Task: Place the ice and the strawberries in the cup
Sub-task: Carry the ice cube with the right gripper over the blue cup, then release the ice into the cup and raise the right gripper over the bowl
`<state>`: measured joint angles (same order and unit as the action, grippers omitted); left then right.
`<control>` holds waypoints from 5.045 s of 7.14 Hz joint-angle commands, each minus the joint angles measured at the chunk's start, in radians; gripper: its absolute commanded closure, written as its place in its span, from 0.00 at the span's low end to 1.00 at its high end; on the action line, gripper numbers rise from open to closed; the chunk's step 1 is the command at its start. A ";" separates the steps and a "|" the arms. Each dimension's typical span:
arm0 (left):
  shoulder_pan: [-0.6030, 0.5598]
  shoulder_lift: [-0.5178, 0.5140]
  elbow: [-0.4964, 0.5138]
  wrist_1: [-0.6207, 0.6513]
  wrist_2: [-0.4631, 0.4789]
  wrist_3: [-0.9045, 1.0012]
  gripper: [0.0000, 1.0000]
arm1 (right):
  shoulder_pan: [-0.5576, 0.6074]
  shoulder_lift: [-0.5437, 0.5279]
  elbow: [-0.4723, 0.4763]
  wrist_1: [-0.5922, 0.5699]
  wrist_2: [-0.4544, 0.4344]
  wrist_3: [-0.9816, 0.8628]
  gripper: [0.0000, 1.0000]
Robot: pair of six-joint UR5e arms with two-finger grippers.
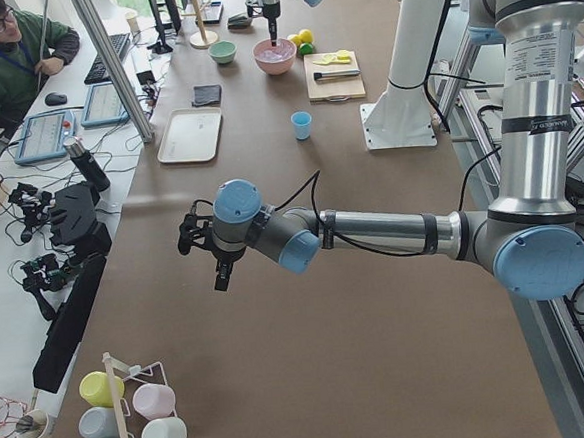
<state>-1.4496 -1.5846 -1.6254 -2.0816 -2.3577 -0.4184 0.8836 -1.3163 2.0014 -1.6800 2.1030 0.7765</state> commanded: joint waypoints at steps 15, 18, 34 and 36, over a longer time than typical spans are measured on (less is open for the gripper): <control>0.000 -0.008 0.108 -0.083 0.003 0.006 0.02 | -0.518 0.487 -0.309 0.235 -0.423 0.670 1.00; 0.000 -0.018 0.118 -0.083 0.003 0.006 0.02 | -0.519 0.485 -0.283 0.226 -0.417 0.670 0.00; 0.021 -0.026 0.116 -0.106 0.003 -0.008 0.02 | 0.155 -0.086 -0.059 0.023 0.037 -0.388 0.00; 0.021 -0.026 0.114 -0.106 0.003 -0.008 0.02 | 0.155 -0.086 -0.070 0.023 0.035 -0.390 0.00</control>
<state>-1.4281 -1.6107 -1.5106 -2.1866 -2.3547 -0.4264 1.0362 -1.3992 1.9367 -1.6571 2.1372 0.3925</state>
